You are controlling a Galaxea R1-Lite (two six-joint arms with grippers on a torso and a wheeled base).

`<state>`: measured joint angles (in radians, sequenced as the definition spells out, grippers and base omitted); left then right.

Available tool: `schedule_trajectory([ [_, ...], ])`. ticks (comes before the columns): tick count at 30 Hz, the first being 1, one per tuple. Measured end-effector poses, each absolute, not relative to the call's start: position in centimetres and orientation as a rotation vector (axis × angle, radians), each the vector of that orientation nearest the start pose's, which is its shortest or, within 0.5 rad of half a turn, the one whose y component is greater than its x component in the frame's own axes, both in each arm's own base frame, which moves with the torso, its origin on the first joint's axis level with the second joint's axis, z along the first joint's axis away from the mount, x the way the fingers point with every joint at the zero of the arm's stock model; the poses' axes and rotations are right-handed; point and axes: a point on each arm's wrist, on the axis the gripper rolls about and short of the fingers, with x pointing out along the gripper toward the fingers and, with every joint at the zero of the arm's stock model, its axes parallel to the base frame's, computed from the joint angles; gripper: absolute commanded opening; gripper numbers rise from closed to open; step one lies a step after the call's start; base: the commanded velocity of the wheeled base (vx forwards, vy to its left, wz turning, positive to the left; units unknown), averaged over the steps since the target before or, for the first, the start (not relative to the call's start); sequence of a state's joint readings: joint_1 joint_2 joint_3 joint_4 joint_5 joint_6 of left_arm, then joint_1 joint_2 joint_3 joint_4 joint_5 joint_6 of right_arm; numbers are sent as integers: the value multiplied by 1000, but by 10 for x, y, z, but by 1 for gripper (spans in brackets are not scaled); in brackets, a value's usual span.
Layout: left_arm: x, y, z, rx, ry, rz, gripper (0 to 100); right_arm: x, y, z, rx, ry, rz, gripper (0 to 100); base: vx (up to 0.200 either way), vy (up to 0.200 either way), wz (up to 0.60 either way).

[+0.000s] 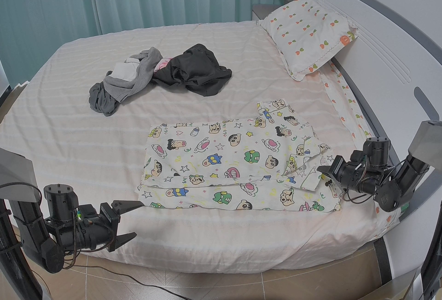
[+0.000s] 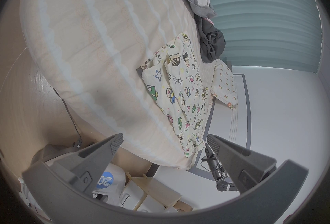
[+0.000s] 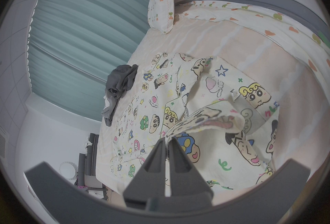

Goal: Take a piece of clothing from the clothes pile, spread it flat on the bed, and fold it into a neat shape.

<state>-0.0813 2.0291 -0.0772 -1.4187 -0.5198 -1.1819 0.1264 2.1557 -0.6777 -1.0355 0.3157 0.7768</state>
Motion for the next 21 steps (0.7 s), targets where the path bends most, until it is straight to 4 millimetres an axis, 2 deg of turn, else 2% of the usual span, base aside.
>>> schedule_trajectory([
  [10, 221, -29, 28, -1234, 822, -205, 100, 364, 52, 68, 766, 616, 231, 0, 0, 0, 0],
  [21, 221, -29, 28, -1233, 821, -205, 100, 379, 51, 83, 718, 598, 243, 0, 0, 0, 0],
])
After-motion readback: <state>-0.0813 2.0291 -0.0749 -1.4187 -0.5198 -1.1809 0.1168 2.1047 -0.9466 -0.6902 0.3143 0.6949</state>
